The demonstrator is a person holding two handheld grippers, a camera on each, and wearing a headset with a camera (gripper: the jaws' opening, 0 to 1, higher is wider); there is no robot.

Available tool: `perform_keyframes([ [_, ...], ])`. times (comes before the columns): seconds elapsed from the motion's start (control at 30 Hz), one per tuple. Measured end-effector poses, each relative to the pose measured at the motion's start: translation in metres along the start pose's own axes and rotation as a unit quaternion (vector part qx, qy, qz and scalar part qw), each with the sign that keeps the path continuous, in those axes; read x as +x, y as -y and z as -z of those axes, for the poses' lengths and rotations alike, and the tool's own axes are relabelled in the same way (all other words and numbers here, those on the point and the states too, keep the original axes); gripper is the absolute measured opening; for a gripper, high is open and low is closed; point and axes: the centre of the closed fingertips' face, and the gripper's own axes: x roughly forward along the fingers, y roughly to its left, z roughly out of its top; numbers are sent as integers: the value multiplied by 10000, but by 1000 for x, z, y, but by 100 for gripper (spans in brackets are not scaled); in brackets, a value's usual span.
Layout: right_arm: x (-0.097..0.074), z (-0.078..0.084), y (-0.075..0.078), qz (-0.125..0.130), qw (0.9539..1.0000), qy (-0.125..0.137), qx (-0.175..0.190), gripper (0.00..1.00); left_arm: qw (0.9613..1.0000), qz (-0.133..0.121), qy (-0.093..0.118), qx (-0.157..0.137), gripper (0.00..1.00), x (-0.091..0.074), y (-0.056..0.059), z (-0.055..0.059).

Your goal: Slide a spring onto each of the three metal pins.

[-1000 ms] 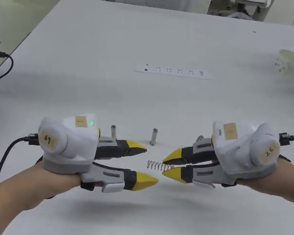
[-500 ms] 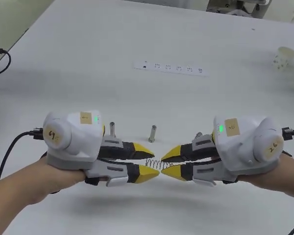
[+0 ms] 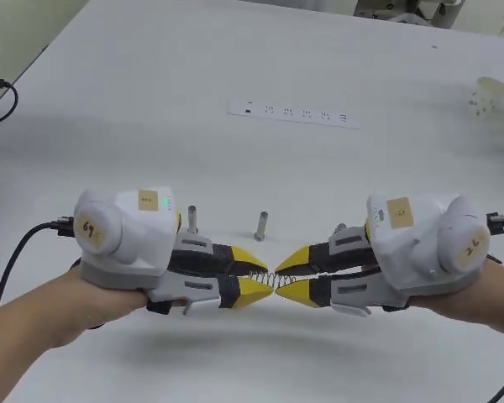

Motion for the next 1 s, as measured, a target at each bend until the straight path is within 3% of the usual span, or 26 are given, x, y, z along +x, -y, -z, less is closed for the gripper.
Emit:
perform_keyframes([
  [0.6,-1,-1,-4,2,9998,16,173,9,9999,85,-16,89,4,-2,6,-2],
  [0.8,-5,9,-4,39,9998,-89,199,11,10000,77,9,61,3,-4,6,-3],
  [1.0,-7,9,-3,93,9997,-34,220,8,9999,103,21,12,3,-3,7,-4],
])
